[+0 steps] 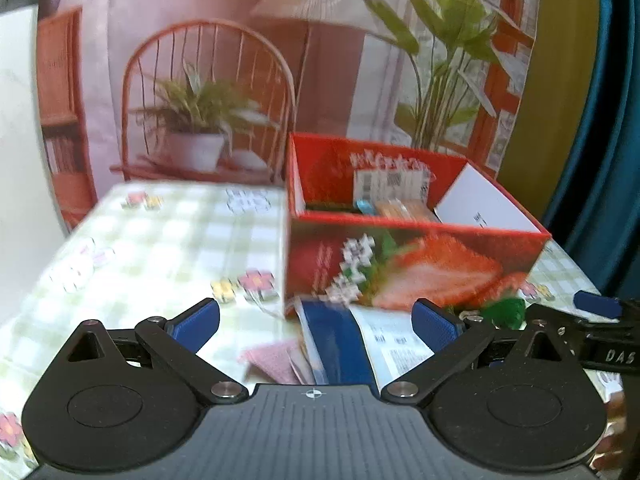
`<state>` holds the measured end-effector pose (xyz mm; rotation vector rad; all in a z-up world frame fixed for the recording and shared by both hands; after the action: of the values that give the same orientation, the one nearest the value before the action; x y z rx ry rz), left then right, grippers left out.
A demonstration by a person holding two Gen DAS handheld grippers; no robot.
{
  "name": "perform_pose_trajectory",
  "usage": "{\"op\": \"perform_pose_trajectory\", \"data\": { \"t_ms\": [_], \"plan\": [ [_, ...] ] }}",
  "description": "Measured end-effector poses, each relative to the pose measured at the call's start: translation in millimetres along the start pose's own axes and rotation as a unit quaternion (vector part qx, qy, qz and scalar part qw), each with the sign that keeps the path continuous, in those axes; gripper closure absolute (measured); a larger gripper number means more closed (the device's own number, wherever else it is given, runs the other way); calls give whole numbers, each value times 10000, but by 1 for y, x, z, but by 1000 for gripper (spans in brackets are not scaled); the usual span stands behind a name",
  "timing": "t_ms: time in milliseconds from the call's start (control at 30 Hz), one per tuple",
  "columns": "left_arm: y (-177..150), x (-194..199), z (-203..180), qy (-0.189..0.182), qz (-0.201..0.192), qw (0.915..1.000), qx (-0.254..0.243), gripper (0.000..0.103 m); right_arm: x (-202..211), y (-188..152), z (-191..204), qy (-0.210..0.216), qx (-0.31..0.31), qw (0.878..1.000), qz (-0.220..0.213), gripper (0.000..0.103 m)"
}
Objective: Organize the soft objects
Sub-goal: 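Move the left gripper out of the box to the blue labelled bag, then close the left gripper on the blue bag with the white label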
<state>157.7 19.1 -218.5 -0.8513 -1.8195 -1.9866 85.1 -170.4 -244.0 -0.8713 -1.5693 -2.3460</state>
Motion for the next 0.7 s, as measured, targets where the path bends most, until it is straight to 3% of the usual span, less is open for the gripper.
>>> {"op": "perform_pose_trajectory", "data": {
  "t_ms": [133,200,300,533,600,700],
  "plan": [
    [-12,-5,-5,-202,130,9997,110,2,-4,-17,3,154,-17,9992,367,1],
    [-16,-5,-6,-191,83,9997,135,11,-6,-22,5,245,-19,9985,492,0],
    [-19,-2,-7,-105,75,9999,40,20,-9,-26,6,-15,97,9984,559,0],
    [-31,-3,-15,-612,206,9978,160,43,-8,-28,10,237,131,9985,474,1],
    [-35,-7,-17,-799,288,9960,265,56,-7,-30,15,414,178,9979,476,5],
    [-40,-9,-20,-988,353,9938,365,60,-4,-33,24,659,275,9960,544,18]
  ]
}}
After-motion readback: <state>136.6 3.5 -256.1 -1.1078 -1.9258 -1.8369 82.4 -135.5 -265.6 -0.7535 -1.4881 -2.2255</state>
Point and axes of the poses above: each gripper's, at about its wrist camera, not at the fingertips, and x roughly against the way its jaws point, z to its left, y to its top, the point moved 7 cm from there along -x, roughly the way its jaws point, and after that the axes turned 8 degrees about -x, right-handed, at the moved point
